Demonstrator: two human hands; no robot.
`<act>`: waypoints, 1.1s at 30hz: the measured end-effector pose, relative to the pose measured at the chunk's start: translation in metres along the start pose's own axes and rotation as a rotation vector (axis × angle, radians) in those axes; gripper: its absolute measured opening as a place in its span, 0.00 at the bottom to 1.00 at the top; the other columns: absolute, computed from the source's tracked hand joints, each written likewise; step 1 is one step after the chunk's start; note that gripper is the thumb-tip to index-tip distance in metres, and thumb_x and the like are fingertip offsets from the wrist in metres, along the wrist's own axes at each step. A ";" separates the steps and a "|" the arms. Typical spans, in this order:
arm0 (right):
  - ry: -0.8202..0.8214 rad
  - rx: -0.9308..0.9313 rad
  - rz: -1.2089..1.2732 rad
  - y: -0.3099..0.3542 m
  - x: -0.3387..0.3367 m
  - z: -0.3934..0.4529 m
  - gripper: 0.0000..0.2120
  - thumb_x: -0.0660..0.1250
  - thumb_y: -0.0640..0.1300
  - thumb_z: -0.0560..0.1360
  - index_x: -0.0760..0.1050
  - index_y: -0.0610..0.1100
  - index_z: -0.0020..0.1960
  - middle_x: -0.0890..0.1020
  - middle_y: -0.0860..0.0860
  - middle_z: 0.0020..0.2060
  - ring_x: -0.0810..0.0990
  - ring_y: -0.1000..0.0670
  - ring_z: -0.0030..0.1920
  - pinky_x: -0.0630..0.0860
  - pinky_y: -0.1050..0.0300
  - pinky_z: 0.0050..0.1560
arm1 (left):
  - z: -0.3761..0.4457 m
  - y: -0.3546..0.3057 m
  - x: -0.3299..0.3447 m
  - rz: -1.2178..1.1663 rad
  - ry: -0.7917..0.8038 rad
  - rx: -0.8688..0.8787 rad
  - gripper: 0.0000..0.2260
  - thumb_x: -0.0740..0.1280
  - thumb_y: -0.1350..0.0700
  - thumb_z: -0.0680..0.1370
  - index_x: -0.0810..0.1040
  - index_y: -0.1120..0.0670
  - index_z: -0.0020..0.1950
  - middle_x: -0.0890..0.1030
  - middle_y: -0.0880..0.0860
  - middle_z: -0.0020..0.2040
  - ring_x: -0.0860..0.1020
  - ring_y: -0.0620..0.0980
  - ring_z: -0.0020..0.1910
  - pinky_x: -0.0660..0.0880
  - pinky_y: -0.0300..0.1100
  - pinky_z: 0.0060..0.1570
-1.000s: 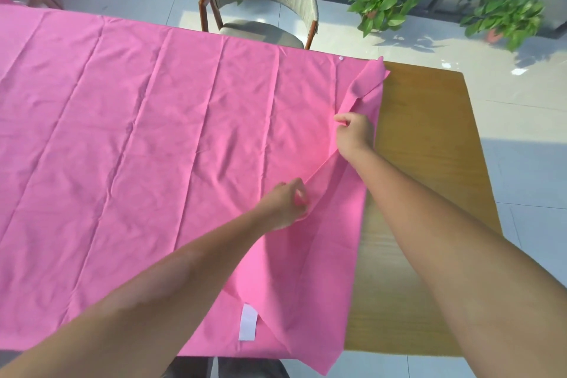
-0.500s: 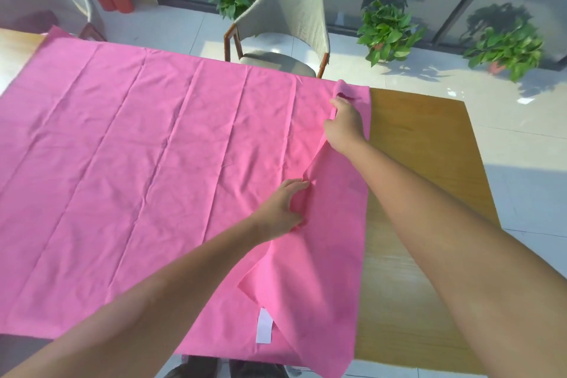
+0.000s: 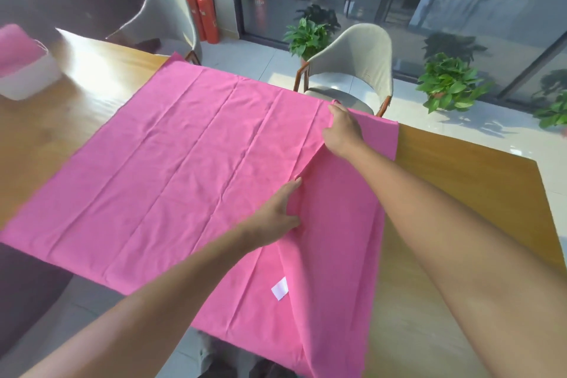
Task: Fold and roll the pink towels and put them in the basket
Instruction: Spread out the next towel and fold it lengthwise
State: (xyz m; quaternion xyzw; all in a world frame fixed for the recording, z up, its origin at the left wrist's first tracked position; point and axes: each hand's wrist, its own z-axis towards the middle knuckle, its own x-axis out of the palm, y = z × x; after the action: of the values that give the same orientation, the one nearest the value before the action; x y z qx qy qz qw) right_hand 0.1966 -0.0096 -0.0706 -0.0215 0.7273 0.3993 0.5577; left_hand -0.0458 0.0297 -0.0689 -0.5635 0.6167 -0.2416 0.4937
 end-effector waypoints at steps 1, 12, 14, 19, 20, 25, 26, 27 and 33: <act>0.008 -0.015 0.001 0.012 0.005 0.001 0.32 0.58 0.31 0.76 0.58 0.36 0.79 0.57 0.43 0.80 0.56 0.45 0.79 0.54 0.56 0.76 | -0.004 0.002 -0.009 0.004 -0.014 -0.007 0.37 0.64 0.72 0.77 0.55 0.54 0.82 0.57 0.50 0.81 0.57 0.46 0.79 0.58 0.42 0.76; 0.096 -0.114 0.000 0.155 0.073 0.001 0.35 0.60 0.32 0.74 0.54 0.36 0.80 0.53 0.44 0.81 0.53 0.47 0.80 0.52 0.57 0.77 | -0.068 0.049 -0.117 -0.079 -0.144 -0.053 0.33 0.65 0.61 0.83 0.52 0.50 0.83 0.57 0.45 0.79 0.79 0.39 0.50 0.77 0.36 0.50; 0.098 -0.121 -0.004 0.182 0.089 0.001 0.36 0.60 0.32 0.74 0.53 0.36 0.80 0.52 0.45 0.81 0.53 0.47 0.80 0.52 0.57 0.77 | -0.079 0.062 -0.139 -0.090 -0.154 -0.059 0.33 0.65 0.60 0.83 0.51 0.49 0.83 0.57 0.45 0.80 0.77 0.38 0.39 0.76 0.35 0.39; 0.074 -0.126 -0.030 0.242 0.130 0.001 0.36 0.58 0.31 0.74 0.52 0.37 0.81 0.51 0.46 0.81 0.51 0.48 0.80 0.49 0.59 0.77 | -0.106 0.096 -0.193 -0.062 -0.173 -0.036 0.36 0.64 0.65 0.81 0.49 0.50 0.83 0.51 0.48 0.83 0.62 0.65 0.76 0.70 0.46 0.67; 0.068 -0.126 -0.036 0.253 0.138 0.001 0.35 0.57 0.31 0.75 0.52 0.36 0.80 0.51 0.45 0.81 0.51 0.48 0.80 0.49 0.59 0.77 | -0.110 0.103 -0.203 -0.063 -0.176 -0.038 0.36 0.64 0.66 0.81 0.50 0.50 0.83 0.51 0.48 0.83 0.62 0.65 0.76 0.70 0.47 0.68; 0.073 -0.131 -0.062 0.304 0.170 0.001 0.36 0.58 0.31 0.75 0.51 0.36 0.80 0.48 0.45 0.81 0.51 0.47 0.80 0.49 0.60 0.76 | -0.129 0.135 -0.248 -0.099 -0.207 -0.029 0.36 0.62 0.70 0.79 0.52 0.51 0.83 0.56 0.49 0.82 0.71 0.59 0.71 0.71 0.47 0.65; 0.074 -0.131 -0.062 0.314 0.176 0.001 0.36 0.58 0.31 0.75 0.50 0.36 0.80 0.48 0.45 0.81 0.50 0.48 0.80 0.49 0.61 0.75 | -0.131 0.141 -0.256 -0.101 -0.209 -0.034 0.36 0.62 0.70 0.79 0.52 0.51 0.83 0.56 0.49 0.82 0.66 0.61 0.75 0.68 0.50 0.69; 0.076 -0.131 -0.060 0.324 0.181 0.002 0.36 0.58 0.31 0.75 0.50 0.36 0.80 0.48 0.45 0.81 0.50 0.48 0.80 0.49 0.62 0.75 | -0.134 0.146 -0.264 -0.107 -0.215 -0.042 0.36 0.62 0.70 0.79 0.52 0.51 0.83 0.57 0.50 0.82 0.62 0.63 0.76 0.65 0.52 0.71; 0.100 -0.146 -0.060 0.375 0.205 0.013 0.36 0.58 0.31 0.75 0.49 0.36 0.81 0.46 0.46 0.81 0.51 0.47 0.80 0.52 0.62 0.74 | -0.142 0.165 -0.314 -0.146 -0.265 -0.051 0.36 0.62 0.69 0.79 0.54 0.51 0.83 0.59 0.50 0.81 0.67 0.58 0.75 0.69 0.48 0.68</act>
State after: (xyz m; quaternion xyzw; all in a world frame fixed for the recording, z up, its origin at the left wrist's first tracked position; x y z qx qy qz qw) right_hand -0.0494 0.3383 -0.0328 -0.1037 0.7222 0.4329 0.5294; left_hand -0.2846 0.3267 -0.0479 -0.6464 0.5094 -0.1845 0.5373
